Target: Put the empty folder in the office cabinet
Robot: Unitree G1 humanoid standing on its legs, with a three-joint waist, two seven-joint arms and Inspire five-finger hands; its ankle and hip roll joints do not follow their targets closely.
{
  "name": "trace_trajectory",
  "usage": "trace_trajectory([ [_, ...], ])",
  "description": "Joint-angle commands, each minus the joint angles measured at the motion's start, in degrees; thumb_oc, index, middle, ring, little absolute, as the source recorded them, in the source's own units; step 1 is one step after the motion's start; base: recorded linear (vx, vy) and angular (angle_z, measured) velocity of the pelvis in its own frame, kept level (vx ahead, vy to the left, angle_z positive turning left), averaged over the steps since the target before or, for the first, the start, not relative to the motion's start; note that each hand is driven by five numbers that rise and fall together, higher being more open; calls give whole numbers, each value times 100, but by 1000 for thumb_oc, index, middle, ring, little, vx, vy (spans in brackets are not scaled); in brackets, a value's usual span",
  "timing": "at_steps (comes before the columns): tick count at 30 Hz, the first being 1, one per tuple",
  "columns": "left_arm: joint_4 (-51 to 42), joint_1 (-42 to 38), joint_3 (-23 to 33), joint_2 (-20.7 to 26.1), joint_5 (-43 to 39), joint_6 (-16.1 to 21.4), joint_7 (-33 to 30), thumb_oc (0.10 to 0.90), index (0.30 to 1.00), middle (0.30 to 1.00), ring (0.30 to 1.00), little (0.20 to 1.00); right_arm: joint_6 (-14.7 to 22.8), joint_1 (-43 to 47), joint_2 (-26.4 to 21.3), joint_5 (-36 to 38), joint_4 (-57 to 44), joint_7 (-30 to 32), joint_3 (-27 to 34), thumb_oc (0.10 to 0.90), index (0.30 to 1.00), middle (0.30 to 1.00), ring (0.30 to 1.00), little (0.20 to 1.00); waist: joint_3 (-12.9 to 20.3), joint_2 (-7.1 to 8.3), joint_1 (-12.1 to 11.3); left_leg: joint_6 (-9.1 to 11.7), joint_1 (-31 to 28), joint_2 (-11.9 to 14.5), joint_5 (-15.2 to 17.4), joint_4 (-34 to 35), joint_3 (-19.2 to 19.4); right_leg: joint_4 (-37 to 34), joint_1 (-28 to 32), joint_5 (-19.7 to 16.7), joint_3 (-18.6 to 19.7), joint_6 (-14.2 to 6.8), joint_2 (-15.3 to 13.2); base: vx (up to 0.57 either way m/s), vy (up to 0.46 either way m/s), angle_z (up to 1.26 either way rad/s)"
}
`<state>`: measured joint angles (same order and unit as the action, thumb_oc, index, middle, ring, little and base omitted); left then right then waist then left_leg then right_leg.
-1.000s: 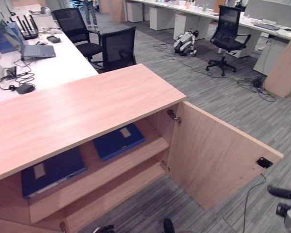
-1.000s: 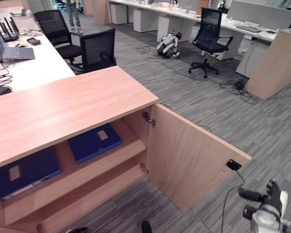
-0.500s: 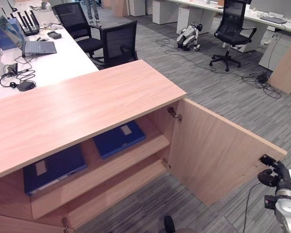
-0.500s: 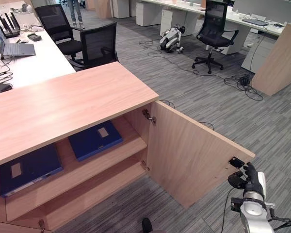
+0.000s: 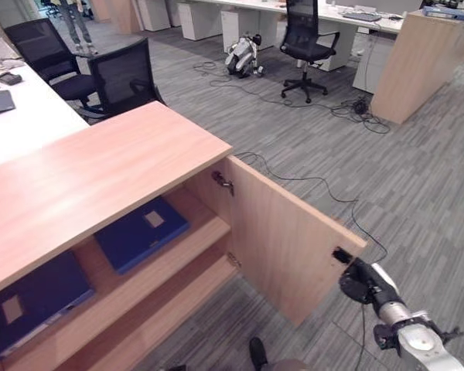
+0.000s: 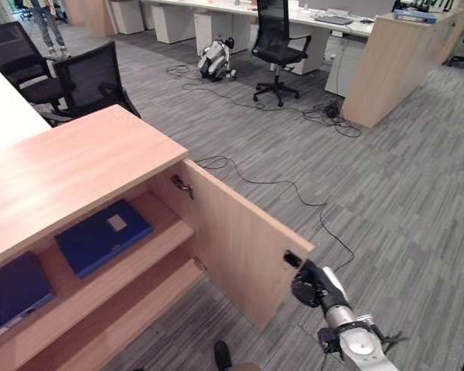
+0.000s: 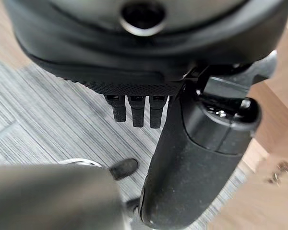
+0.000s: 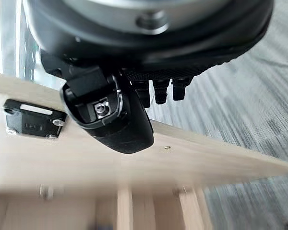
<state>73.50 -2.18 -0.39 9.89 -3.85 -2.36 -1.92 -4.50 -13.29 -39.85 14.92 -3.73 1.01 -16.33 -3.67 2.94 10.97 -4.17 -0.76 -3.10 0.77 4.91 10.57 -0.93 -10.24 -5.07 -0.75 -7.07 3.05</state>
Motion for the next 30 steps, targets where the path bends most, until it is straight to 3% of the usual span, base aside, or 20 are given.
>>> trace_trajectory([
  [1,148,-257,-386,160,68,131,-90,800,900,900,900,900,1508,3161,1072,91,-1375,-689,-697,800,900,900,900,900,289,-72,-638,182,-326,1,371,9,140,-191,645,117,212,-40,-442,1,1,-46],
  [4,116,-254,-456,149,26,141,-145,800,900,900,900,900,1467,3603,1153,-82,-1321,-621,-1079,800,900,900,900,900,281,-25,-739,184,-331,8,372,9,85,-188,669,133,154,-21,-457,4,-5,-28],
  [11,107,-163,-414,213,-21,167,-159,800,900,900,900,900,1354,3834,1211,-165,-1185,-786,-1599,800,900,900,900,900,234,32,-892,211,-311,15,335,9,-81,-183,731,218,26,15,-471,10,-19,84],
  [18,115,-174,-515,136,-97,223,-309,800,900,900,900,900,1155,3839,1304,-448,-443,-847,-2026,800,900,900,900,900,191,100,-1119,289,-212,-15,253,9,-554,-194,843,367,-324,110,-524,12,-62,50],
  [30,216,53,-305,144,-322,217,-236,800,900,900,900,900,895,2813,979,-1203,486,-946,-1955,800,900,900,900,900,166,-63,-1483,398,12,-137,23,9,-1541,-311,1075,580,-1189,222,-623,-1,-68,63],
])
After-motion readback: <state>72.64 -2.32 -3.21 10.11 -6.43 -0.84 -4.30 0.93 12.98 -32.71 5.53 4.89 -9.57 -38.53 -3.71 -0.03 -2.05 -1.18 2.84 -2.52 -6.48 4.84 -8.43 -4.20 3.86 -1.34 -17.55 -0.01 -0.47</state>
